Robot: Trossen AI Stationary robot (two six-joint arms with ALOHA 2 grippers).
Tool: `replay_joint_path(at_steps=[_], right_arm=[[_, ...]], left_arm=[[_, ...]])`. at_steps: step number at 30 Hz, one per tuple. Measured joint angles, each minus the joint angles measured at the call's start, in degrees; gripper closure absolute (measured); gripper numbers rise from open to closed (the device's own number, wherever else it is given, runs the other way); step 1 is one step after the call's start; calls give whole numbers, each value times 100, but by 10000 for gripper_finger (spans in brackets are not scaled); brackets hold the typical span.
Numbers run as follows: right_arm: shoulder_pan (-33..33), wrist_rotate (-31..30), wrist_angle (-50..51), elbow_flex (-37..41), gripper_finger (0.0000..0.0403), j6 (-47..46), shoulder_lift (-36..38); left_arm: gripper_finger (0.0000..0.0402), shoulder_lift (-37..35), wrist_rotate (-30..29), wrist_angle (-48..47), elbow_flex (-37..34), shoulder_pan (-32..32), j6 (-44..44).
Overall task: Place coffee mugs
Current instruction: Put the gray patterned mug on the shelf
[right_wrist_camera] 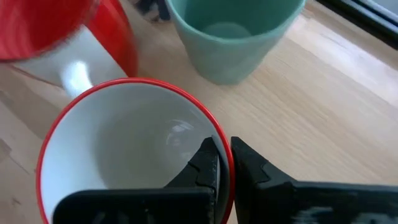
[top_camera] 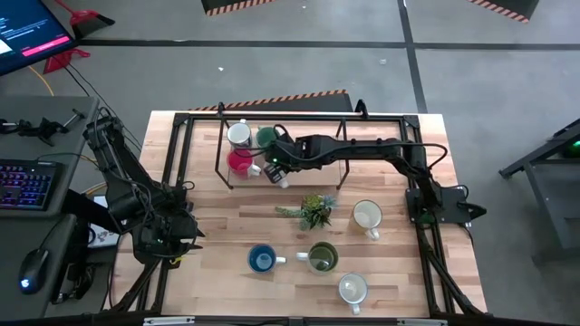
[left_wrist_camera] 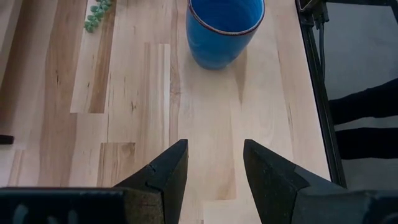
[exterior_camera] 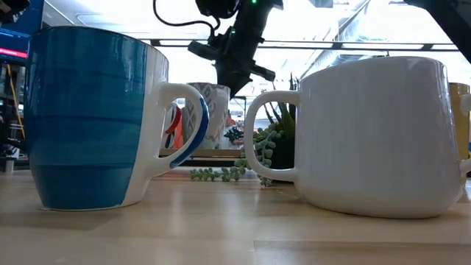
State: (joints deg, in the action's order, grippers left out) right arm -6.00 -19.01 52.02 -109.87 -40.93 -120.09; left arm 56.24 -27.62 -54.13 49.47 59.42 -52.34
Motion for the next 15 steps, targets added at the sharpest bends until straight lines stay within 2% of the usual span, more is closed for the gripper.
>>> replay_joint_path(at_steps=[15], right_arm=[[-7,42,-18,12,400,145,-46]], left_arm=[[255,-1,0,-2,0,0,0]])
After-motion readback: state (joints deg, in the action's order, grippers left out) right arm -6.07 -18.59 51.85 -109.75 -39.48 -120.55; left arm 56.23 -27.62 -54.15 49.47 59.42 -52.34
